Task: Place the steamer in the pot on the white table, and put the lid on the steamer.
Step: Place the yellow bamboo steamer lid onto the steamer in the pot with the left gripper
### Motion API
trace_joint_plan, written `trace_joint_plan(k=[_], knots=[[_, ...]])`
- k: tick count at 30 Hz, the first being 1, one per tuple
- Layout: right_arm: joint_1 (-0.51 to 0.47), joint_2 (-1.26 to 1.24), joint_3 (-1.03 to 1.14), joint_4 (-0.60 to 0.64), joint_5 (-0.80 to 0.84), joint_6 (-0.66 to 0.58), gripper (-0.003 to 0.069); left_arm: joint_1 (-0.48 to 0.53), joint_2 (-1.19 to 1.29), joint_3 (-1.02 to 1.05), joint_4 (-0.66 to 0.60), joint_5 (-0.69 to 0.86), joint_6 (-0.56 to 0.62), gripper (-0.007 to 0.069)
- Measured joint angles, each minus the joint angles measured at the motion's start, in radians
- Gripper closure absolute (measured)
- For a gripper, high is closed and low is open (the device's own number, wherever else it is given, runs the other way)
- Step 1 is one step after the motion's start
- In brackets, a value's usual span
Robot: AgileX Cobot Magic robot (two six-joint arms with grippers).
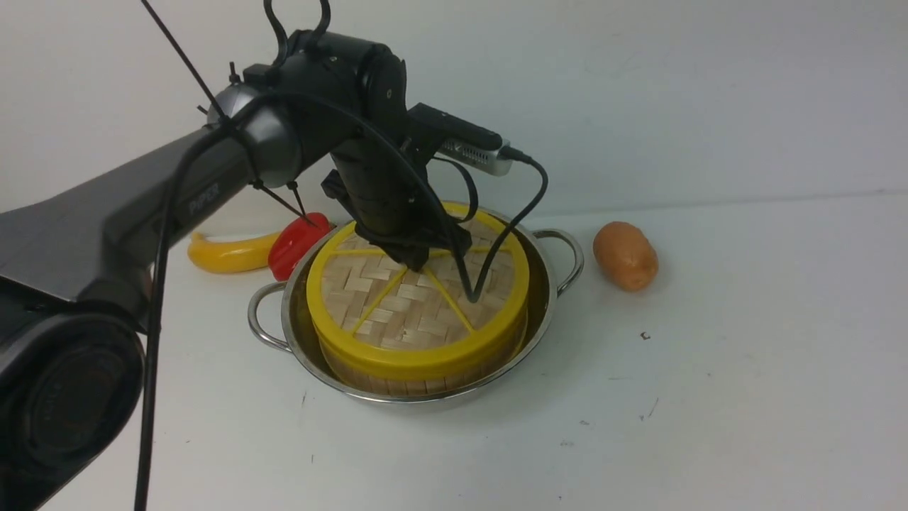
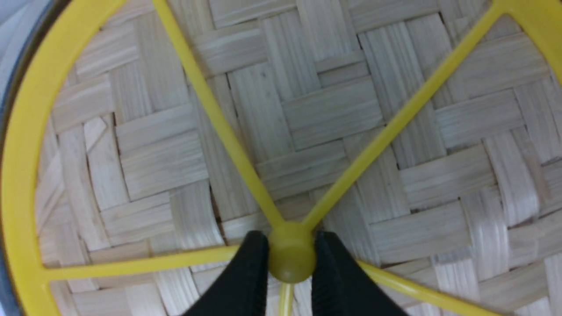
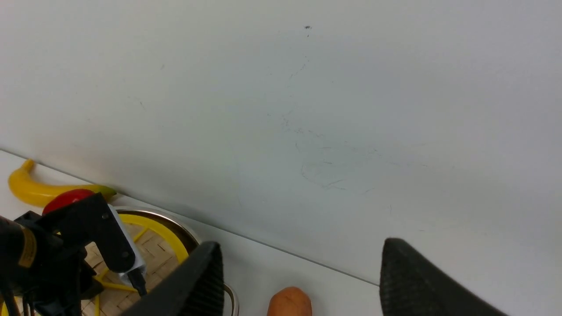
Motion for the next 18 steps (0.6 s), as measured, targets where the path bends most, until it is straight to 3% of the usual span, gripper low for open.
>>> trace_joint_plan(k=[15,18], knots=[[0.0,-0.001,0.0,0.0,0.0,0.0,0.019,0.0,0.0,-0.007,0.0,0.003,0.0,0.0505],[0.0,-0.014,0.003,0.0,0.0,0.0,0.019,0.0,-0.007,-0.023,0.0,-0.002,0.0,0.0441]])
